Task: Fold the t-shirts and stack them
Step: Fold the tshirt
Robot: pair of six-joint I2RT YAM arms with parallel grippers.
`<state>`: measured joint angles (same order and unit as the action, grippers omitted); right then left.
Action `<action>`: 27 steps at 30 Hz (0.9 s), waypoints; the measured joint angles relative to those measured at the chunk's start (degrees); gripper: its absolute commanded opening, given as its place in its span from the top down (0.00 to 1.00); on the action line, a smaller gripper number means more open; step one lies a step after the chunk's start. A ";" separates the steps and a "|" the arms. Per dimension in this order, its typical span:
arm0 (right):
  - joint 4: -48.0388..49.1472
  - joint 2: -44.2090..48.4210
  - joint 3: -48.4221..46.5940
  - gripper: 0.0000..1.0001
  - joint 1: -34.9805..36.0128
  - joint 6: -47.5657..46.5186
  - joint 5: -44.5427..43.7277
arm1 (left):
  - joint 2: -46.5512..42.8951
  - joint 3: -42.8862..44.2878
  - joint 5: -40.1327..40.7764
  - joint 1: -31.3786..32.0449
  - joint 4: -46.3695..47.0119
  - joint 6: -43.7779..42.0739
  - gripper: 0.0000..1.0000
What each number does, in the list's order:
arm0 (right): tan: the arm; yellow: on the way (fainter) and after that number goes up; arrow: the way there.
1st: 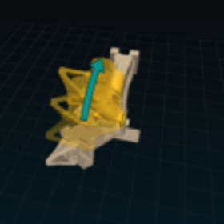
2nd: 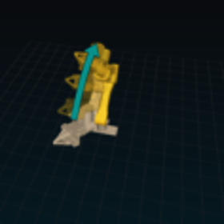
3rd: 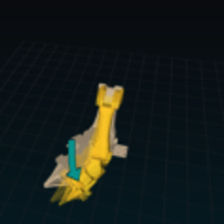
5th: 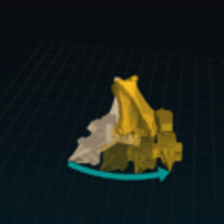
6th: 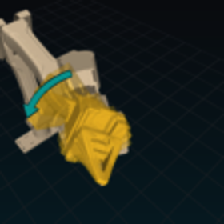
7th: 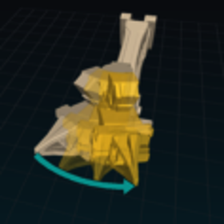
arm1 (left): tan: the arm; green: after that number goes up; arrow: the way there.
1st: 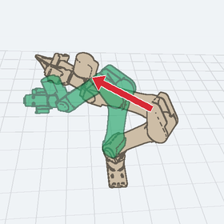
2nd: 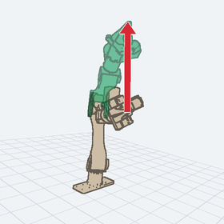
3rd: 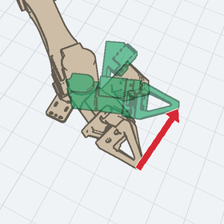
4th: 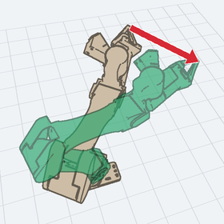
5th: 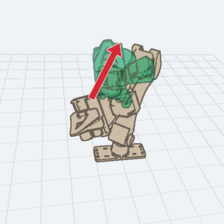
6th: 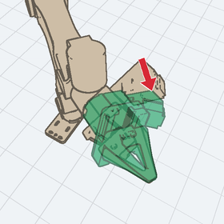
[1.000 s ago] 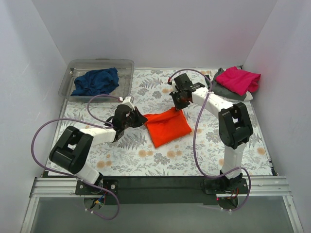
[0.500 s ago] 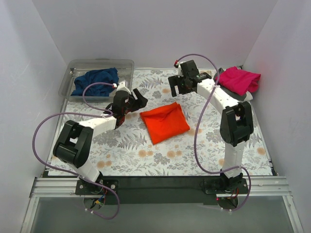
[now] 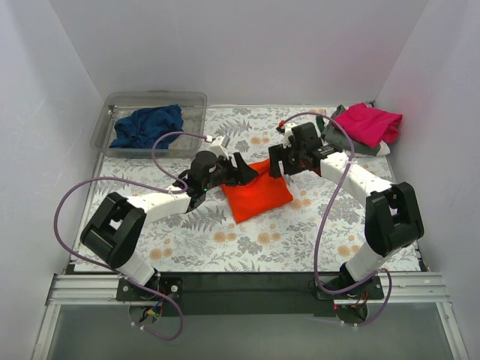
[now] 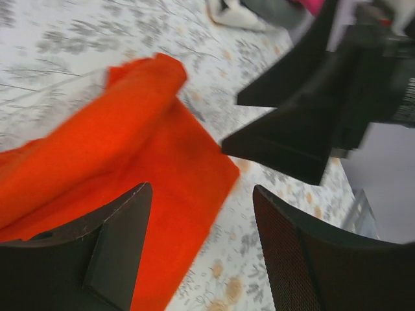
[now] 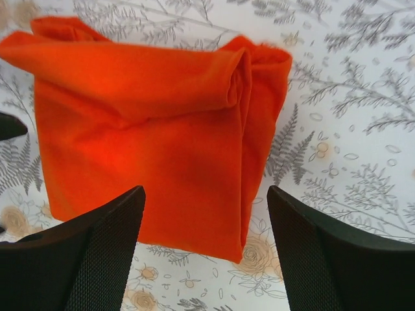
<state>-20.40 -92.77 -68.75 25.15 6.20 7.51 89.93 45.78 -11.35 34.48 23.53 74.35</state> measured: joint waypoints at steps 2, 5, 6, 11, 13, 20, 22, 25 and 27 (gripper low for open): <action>1.18 -0.68 2.58 0.34 0.00 0.57 1.09 | 1.31 0.39 -3.45 1.36 1.99 0.09 0.42; 2.89 -1.14 5.84 0.34 0.00 1.22 1.66 | 4.94 1.62 -7.02 1.46 4.04 0.44 0.42; 3.34 -1.22 6.78 0.34 0.00 1.38 1.66 | 6.58 2.19 -7.74 1.40 4.28 0.46 0.43; 5.84 -2.38 9.25 0.36 0.00 1.88 1.64 | 15.67 5.84 -10.54 1.25 4.59 0.55 0.42; 6.99 -3.02 10.51 0.36 0.00 2.12 1.66 | 18.10 6.47 -10.93 1.25 4.72 0.63 0.42; 9.25 -3.56 14.60 0.36 0.00 2.69 1.57 | 22.38 8.79 -10.95 1.05 5.60 1.14 0.42; 10.29 -3.39 15.19 0.36 0.00 2.71 1.51 | 22.38 9.25 -10.93 0.70 6.08 1.36 0.42; 11.43 -3.15 15.87 0.36 0.00 2.69 1.49 | 22.38 9.88 -10.97 -0.26 6.73 1.57 0.41; 12.04 -3.04 16.17 0.36 0.00 2.67 1.49 | 22.38 10.27 -10.97 -1.18 7.08 1.75 0.41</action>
<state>-8.36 -95.81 -52.58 25.15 8.86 8.99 112.31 56.05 -22.33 33.30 30.61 76.09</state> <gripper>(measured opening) 0.643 0.585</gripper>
